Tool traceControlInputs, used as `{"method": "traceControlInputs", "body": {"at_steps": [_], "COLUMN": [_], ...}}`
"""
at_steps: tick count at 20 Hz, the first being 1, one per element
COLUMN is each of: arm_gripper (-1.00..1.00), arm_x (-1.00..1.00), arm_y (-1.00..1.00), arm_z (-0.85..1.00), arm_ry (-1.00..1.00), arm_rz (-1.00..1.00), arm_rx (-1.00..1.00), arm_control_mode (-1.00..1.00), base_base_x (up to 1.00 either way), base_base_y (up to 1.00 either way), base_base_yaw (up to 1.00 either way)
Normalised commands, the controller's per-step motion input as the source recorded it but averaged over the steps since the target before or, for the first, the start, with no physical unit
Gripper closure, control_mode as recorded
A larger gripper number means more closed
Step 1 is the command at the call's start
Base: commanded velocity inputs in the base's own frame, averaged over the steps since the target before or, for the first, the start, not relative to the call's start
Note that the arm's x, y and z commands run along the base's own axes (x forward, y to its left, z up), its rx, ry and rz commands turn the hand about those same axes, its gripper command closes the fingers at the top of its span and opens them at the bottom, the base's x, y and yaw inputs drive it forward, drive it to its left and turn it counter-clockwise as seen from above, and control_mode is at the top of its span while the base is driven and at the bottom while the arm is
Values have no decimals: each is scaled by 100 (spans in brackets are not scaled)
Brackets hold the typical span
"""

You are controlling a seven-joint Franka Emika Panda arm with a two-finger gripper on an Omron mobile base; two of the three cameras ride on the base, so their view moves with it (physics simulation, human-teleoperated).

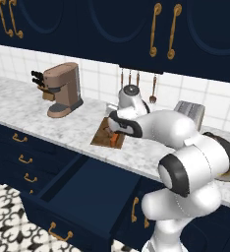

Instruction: Pick up the knife from the drawer and place it on the cutting board. Then place the meat from the plate to the cutting board.

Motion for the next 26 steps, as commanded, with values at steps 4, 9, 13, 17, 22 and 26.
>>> {"method": "traceControlInputs", "body": {"at_steps": [4, 9, 13, 17, 22, 26], "arm_gripper": [100, 100, 100, 100, 100, 100], "arm_x": [35, 22, 41, 51, 52, 25], "arm_y": [17, 5, 8, 18, 13, 8], "arm_z": [-35, -43, -26, 0, -24, -37], "arm_ry": [5, 0, 0, 0, 0, 0], "arm_rz": [15, 7, 4, 5, 4, 1], "arm_rx": [-3, -8, -6, 0, -3, -8], "arm_control_mode": [-100, -100, -100, -100, -100, -100], "base_base_x": [0, 0, 0, 0, 0, 0], "base_base_y": [0, 0, 0, 0, 0, 0], "base_base_yaw": [0, 0, 0, 0, 0, 0]}}
